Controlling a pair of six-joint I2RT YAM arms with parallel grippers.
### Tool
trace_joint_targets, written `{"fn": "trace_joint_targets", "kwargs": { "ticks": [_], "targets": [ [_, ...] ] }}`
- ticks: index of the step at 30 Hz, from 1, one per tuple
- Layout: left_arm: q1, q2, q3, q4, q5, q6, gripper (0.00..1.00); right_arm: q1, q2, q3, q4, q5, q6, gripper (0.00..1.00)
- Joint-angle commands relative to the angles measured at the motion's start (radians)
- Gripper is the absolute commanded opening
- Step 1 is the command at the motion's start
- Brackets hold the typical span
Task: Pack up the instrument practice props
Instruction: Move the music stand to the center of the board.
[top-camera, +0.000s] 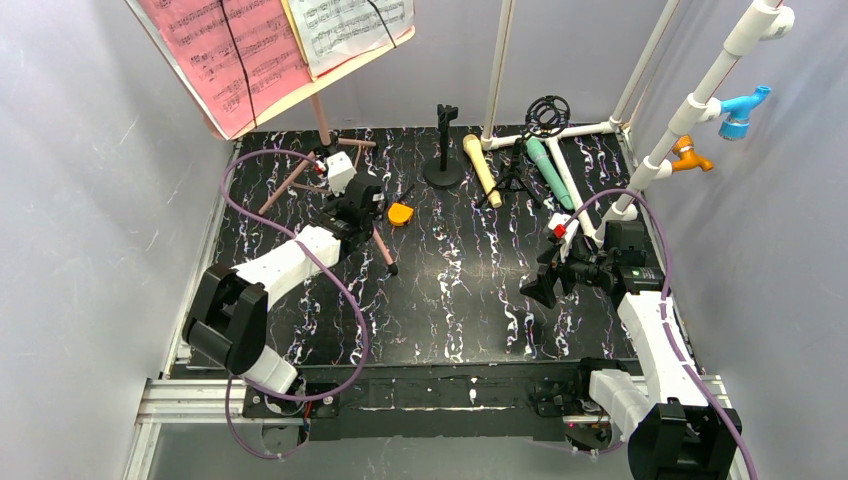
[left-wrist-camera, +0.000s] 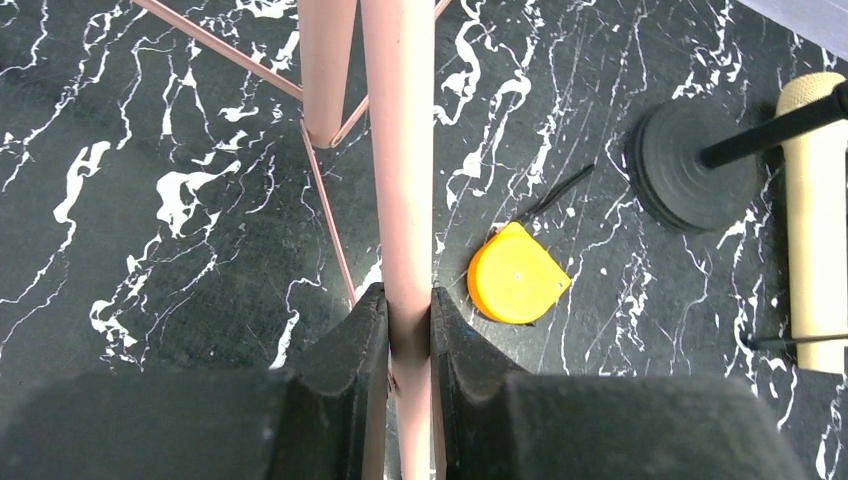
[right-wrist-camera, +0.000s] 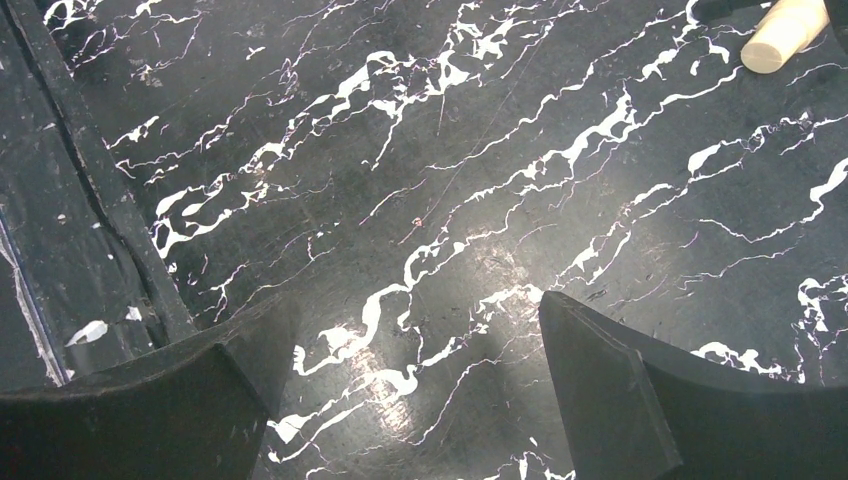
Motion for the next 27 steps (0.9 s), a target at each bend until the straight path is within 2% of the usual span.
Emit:
{"fn": "trace_joint_targets", "kwargs": {
  "ticks": [1, 22, 27],
  "targets": [
    [-0.009, -0.058, -0.046, -0.001, 0.163, 0.095, 0.00, -0.011, -0.003, 0.001, 0.014, -0.009, -0.009, 0.98],
    [-0.024, -0.173, -0.162, 0.011, 0.484, 0.127, 0.00, -0.023, -0.004, -0.002, 0.013, -0.012, -0.010, 0.98],
    [-0.040, -0.214, -0.181, -0.053, 0.476, 0.132, 0.00, -0.027, -0.003, -0.002, 0.011, -0.015, -0.012, 0.98]
  ]
}}
